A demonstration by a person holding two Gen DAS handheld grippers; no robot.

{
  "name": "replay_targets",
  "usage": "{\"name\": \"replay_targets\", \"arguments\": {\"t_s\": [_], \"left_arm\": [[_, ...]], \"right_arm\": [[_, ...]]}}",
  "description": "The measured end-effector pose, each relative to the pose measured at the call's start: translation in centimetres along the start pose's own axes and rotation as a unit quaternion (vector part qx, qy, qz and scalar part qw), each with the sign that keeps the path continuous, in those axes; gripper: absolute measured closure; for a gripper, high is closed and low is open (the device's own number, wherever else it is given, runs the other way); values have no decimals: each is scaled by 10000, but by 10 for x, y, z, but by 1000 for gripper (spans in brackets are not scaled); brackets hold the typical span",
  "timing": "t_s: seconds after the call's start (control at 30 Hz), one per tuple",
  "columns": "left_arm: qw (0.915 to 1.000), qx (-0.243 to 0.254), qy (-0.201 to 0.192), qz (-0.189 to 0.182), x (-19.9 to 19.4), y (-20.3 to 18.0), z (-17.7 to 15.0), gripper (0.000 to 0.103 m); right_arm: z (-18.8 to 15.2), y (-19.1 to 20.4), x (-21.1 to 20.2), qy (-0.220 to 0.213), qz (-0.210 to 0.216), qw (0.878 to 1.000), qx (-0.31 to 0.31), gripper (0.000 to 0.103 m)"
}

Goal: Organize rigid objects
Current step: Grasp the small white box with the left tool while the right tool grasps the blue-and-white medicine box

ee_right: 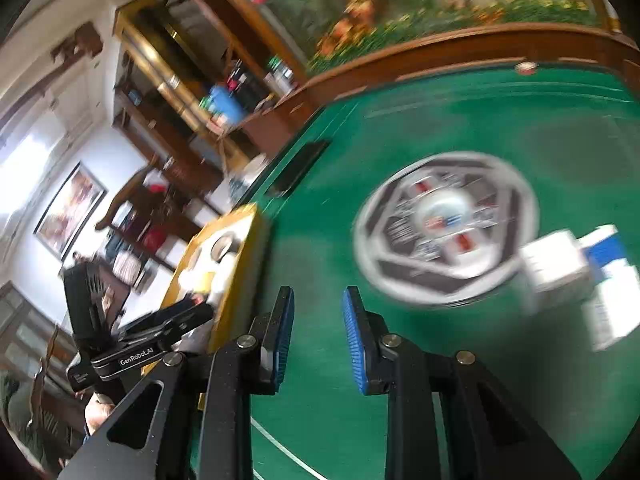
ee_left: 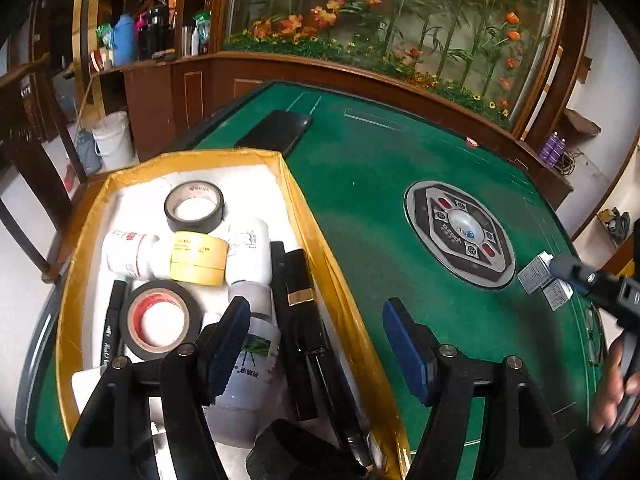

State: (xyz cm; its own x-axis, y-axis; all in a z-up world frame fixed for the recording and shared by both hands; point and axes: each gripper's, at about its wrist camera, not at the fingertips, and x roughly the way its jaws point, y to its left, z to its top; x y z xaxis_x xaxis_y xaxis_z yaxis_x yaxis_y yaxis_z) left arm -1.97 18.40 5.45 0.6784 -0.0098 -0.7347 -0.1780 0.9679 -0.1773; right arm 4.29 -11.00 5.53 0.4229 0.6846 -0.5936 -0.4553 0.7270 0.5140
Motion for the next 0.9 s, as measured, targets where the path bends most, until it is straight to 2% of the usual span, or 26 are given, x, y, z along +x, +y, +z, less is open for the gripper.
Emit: {"name": "replay_targets", "arguments": {"t_s": [0.1,0.17,0.2,0.27,0.3,0.37,0.43,0.57,0.73,0.83,0.9], "left_arm": [[9998,177,-104,-18,-10,-12,1,31],[9993,342,-162,-70,-16,-25,1,31],[9989,426,-185,-116,-18,-34,1,29],[9977,620,-218,-176,-20,-52,-1,28],[9968,731,-254,-180,-20,-63,-2,28],[9935,1063,-333,-218,-20,-89,-5,27],[9905,1291,-422,-194,-19,-108,-8,25],[9794,1910,-654,35,-12,-152,-16,24],[9706,2277,-740,231,1,-178,-22,24],[9677,2393,-737,300,9,-188,-25,24],[9650,2487,-744,374,12,-195,-26,24]], "right_arm": [[7,-30,-30,-329,-557,9979,-22,75],[9,-51,-45,-514,-1031,9933,-62,59],[10,-62,-49,-500,-1300,9902,-103,55],[9,-81,-53,-408,-1811,9825,-179,55],[8,-88,-54,-400,-1917,9804,-212,55],[5,-105,-52,-302,-2067,9779,-134,55],[5,-116,-45,-180,-2042,9787,-72,55],[2,-112,-32,-37,-2194,9749,-379,55],[0,-120,-19,103,-2349,9709,-464,57],[-1,-119,-16,91,-2382,9698,-508,66],[-2,-119,-14,90,-2369,9700,-547,68]]}}
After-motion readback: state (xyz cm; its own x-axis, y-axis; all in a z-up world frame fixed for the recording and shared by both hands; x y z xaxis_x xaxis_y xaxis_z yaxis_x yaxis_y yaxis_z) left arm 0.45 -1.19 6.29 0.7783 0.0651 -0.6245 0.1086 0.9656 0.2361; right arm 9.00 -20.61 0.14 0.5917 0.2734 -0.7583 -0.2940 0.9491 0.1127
